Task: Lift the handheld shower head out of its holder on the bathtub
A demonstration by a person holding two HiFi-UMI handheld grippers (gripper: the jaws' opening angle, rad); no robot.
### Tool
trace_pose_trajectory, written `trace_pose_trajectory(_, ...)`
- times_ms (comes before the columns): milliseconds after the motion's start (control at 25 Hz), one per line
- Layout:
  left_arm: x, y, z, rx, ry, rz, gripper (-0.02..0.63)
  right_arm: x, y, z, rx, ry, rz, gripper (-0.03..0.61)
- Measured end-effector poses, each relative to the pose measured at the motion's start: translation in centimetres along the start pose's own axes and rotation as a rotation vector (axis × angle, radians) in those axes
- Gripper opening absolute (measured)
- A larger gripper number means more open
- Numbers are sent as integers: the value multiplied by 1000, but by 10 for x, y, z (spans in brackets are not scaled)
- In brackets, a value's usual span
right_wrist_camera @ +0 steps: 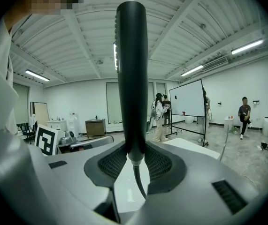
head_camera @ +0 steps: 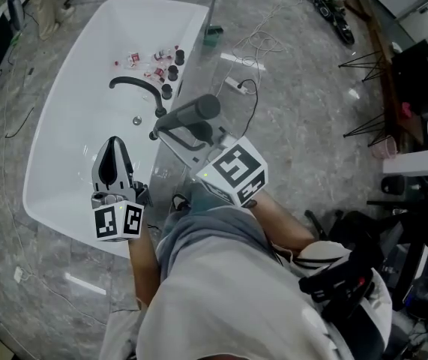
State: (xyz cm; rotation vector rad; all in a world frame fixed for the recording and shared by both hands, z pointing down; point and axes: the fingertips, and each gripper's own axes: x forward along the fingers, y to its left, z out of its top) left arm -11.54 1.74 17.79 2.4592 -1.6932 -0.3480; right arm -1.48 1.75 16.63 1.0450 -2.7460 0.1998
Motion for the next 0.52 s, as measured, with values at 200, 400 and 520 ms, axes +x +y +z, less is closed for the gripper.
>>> trace_pose_trajectory(200,2,7,1,-4,0,8,18,5,-5,1,0,5,-8,126)
trace_pose_trajectory(400,-9,9,1,-2,5,16,18,1,5,1,-4,1,-12,126)
trace_pose_trajectory(520,-13,13,1,4,7,17,18,2,10,2,-6,2,-12,126)
